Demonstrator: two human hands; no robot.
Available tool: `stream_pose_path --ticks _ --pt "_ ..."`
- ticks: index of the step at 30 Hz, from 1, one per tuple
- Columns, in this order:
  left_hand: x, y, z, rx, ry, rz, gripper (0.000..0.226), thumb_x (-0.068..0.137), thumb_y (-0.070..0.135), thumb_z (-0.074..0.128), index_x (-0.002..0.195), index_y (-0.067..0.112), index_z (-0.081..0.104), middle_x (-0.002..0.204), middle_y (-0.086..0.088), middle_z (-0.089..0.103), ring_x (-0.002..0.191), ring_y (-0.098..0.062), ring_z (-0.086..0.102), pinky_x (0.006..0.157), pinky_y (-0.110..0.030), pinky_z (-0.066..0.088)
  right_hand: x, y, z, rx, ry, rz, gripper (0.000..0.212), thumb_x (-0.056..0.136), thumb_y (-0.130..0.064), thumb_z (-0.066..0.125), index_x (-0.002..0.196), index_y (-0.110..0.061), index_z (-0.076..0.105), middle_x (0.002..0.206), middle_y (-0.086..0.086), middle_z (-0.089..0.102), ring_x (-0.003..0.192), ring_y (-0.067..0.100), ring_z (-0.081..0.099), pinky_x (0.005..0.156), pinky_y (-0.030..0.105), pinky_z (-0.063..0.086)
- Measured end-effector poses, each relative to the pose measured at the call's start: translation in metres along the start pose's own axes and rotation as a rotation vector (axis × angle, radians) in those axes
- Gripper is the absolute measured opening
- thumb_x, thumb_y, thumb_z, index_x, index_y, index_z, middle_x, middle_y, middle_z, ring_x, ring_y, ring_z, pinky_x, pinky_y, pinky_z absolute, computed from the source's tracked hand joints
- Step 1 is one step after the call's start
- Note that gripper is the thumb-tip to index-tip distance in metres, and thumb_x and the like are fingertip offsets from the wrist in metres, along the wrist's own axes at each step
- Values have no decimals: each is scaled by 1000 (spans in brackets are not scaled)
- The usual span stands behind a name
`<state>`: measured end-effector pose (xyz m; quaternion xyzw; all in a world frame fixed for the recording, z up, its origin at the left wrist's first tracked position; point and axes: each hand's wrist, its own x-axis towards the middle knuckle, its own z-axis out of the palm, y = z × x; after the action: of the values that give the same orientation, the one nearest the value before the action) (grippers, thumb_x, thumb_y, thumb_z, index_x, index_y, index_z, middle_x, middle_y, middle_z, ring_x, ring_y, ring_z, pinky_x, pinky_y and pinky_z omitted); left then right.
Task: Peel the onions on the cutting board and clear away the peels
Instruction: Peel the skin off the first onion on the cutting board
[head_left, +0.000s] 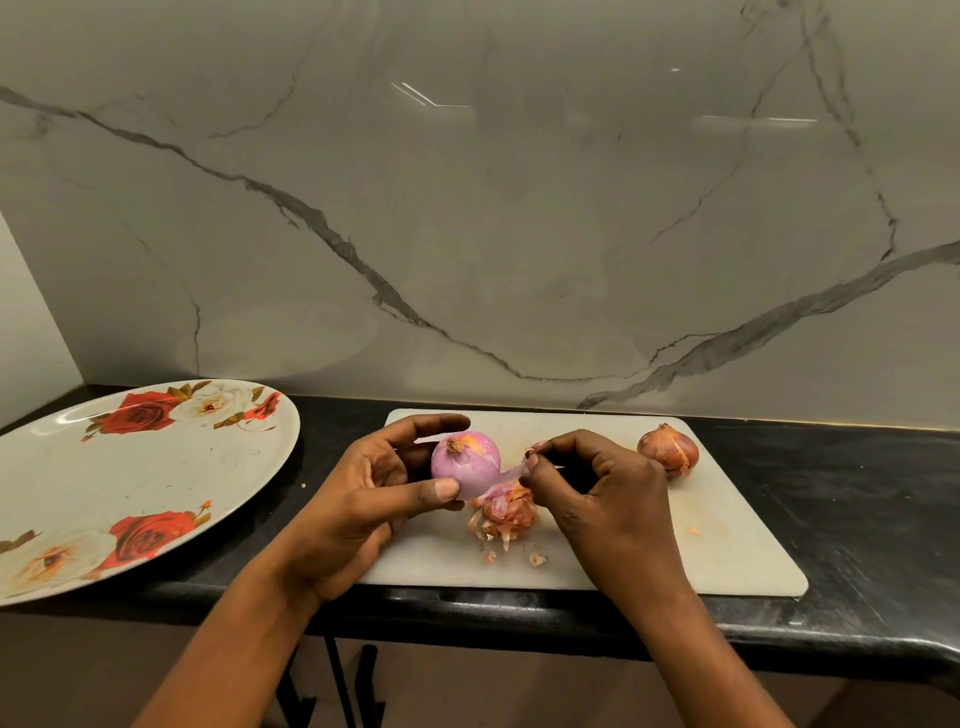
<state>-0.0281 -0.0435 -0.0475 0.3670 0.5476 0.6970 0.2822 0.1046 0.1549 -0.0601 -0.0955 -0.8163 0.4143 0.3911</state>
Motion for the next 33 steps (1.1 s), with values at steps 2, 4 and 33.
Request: stream_pose_path --ticks 2,4,33 --pt "1 0 0 -27 7 -8 65 80 7 75 143 11 59 136 -17 68 125 -37 66 92 -33 60 0 1 0 -6 7 10 9 92 -17 80 98 -23 81 85 -17 78 82 3 76 77 28 64" --pt "1 0 -1 -35 -2 -11 67 79 11 79 143 11 60 136 -18 68 124 -36 67 90 -32 60 0 1 1 -11 14 17 8 93 -17 79 99 -21 82 85 -15 78 82 2 76 78 28 64" --pt "-2 1 7 105 -2 16 65 84 -3 77 143 20 63 139 -7 69 124 -33 69 103 -42 58 -3 -5 0 88 -152 -214 32 92 -20 82 124 -25 79 128 -11 75 120 -2 69 85 24 64"
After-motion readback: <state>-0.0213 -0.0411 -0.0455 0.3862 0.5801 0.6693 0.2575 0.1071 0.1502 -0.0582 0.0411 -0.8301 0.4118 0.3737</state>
